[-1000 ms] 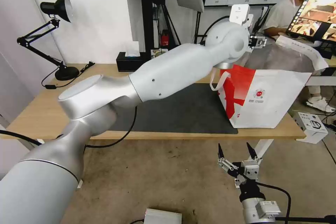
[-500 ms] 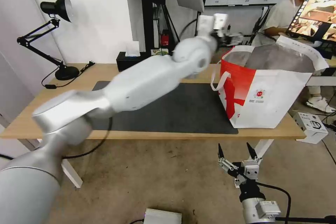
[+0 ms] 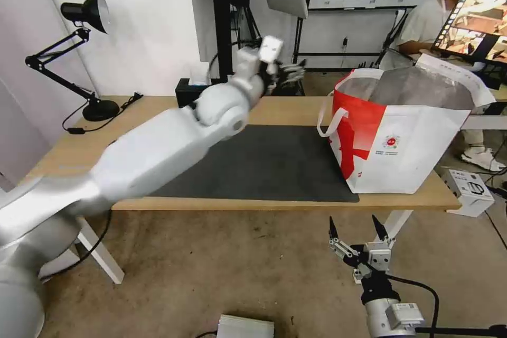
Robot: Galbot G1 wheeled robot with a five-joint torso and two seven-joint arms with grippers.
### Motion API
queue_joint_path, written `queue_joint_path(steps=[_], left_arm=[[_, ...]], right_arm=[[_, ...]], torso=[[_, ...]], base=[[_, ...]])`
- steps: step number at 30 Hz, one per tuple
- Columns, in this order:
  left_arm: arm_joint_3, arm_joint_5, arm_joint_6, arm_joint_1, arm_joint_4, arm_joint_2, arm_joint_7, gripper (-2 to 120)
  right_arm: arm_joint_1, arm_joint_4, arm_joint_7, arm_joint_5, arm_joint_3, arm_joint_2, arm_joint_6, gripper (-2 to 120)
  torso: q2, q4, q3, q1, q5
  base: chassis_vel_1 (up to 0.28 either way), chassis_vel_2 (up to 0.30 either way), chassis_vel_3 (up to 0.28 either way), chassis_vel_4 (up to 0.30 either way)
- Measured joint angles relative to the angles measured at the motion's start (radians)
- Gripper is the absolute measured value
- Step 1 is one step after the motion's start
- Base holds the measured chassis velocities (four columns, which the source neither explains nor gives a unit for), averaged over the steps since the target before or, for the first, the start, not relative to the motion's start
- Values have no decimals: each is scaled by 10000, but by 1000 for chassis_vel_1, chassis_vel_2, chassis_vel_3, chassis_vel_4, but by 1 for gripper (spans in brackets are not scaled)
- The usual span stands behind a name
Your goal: Pick up the trash from the table and place it into the takeout bag.
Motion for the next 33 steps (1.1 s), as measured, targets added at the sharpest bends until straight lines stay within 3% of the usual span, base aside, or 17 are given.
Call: queue_joint_path(steps=[1, 4, 5, 8, 9, 12, 13, 15, 17, 20, 21, 27, 29, 31, 33], left_arm=[[0, 0, 0, 0, 0, 0, 0, 100], [-1404, 302, 149, 1481, -740, 1073, 64, 100], [-1404, 302, 149, 1481, -740, 1073, 64, 100], [-2994, 729, 179, 3161, -1650, 2169, 377, 100], [-2994, 729, 179, 3161, -1650, 2169, 377, 100], [-5087, 1218, 228, 5433, -2623, 2857, 696, 100], [-5087, 1218, 228, 5433, -2623, 2857, 696, 100], [-6150, 1439, 213, 6719, -3130, 2954, 708, 100], [-6608, 1575, 191, 7326, -3367, 2945, 727, 100], [-7925, 1883, 191, 9039, -4036, 2565, 679, 100], [-7925, 1883, 191, 9039, -4036, 2565, 679, 100], [-9134, 2434, 387, 10843, -4937, 1310, 547, 100], [-9181, 2471, 388, 10920, -4969, 1249, 557, 100], [-9838, 3208, 317, 12111, -5420, 349, 970, 100], [-10043, 3472, 238, 12583, -5558, 60, 1142, 100]], right_arm=[[0, 0, 0, 0, 0, 0, 0, 100], [-1, 0, 2, 0, 2, 1, 0, 100], [-1, 0, 2, 0, 2, 1, 0, 100], [1, 0, 1, 0, 0, 1, 0, 100], [1, 0, 1, 0, 0, 1, 0, 100], [0, 0, 0, 0, 1, 0, 0, 100], [0, 0, 0, 0, 1, 0, 0, 100], [0, 0, 1, 0, 1, 1, 1, 100], [-1, 0, 2, 0, 2, 1, 0, 100], [-1, 0, 0, 0, 1, 0, 0, 100], [-1, 0, 0, 0, 1, 0, 0, 100], [0, 0, 0, 0, 1, 0, 1, 100], [0, 0, 1, -1, 1, 0, 1, 100], [0, 0, 1, 0, 0, 1, 1, 100], [-1, 0, 1, 0, 2, 1, 1, 100]], torso=[[0, 0, 0, 0, 0], [-2, 8, 0, 0, 1], [-2, 8, 0, 0, 1], [-1, -1, -1, -1, 9], [-1, -1, -1, -1, 9], [0, 6, -1, -1, 6], [0, 6, -1, -1, 6], [0, 2, -1, -2, 3], [0, 0, -2, -1, 3], [0, 2, -1, -2, 4], [0, 2, -1, -2, 4], [0, -2, 0, -1, 8], [0, -2, -1, -1, 7], [0, -2, -1, -2, 7], [0, -1, 0, -1, 6]], base=[[0, 0, 0, 0], [0, 0, 0, 0], [0, 0, 0, 0], [0, 0, 0, 0], [0, 0, 0, 0], [0, 0, 0, 0], [0, 0, 0, 0], [0, 0, 0, 0], [0, 0, 0, 0], [0, 0, 0, 0], [0, 0, 0, 0], [0, 0, 0, 0], [0, 0, 0, 0], [0, 0, 0, 0], [0, 0, 0, 0]])
